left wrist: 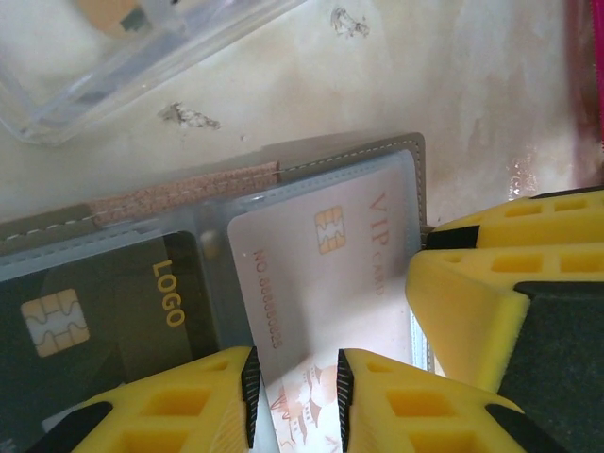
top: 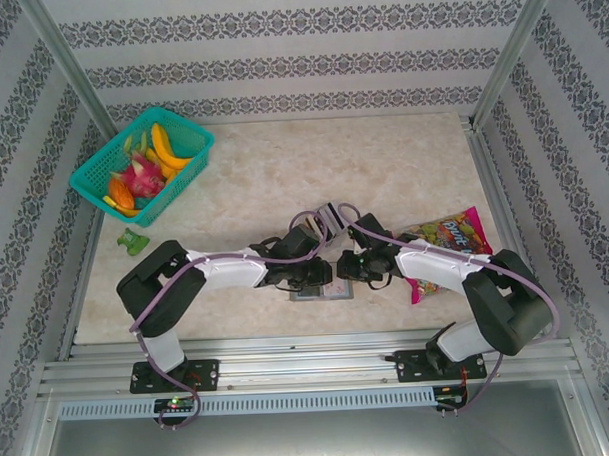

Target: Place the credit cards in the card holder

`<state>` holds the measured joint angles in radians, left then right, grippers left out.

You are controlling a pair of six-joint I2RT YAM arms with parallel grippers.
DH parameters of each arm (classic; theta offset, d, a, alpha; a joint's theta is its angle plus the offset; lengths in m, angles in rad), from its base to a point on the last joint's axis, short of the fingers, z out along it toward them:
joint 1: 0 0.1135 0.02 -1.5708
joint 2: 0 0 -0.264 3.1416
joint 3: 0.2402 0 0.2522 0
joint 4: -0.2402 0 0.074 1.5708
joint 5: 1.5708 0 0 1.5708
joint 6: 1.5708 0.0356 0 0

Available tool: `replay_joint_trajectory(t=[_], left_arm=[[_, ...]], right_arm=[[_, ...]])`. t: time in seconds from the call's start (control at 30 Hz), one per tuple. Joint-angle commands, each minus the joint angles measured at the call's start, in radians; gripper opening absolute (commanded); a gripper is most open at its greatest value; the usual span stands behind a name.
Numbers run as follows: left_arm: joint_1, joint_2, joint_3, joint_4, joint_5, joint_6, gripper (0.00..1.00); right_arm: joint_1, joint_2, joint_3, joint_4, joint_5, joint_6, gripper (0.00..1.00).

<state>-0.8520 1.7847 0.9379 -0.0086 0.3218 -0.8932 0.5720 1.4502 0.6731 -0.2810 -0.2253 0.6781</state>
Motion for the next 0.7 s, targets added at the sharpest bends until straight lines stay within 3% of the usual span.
replay_joint_trajectory(t=[0.0, 0.33, 0.67], left_arm=[[-0.024, 0.031, 0.022, 0.007, 0.03, 0.013, 0.31], [-0.028, 0.015, 0.014, 0.071, 0.055, 0.016, 0.25], [-0.003, -0.184, -0.105, -0.003, -0.154, -0.01, 0.29]], right_arm=[[0.004, 0.013, -0.02, -0.003, 0.019, 0.002, 0.26], [0.003, 0.02, -0.024, 0.005, 0.006, 0.002, 0.25], [-0.025, -0.107, 0.05, -0.121, 0.124, -0.054, 0.32]])
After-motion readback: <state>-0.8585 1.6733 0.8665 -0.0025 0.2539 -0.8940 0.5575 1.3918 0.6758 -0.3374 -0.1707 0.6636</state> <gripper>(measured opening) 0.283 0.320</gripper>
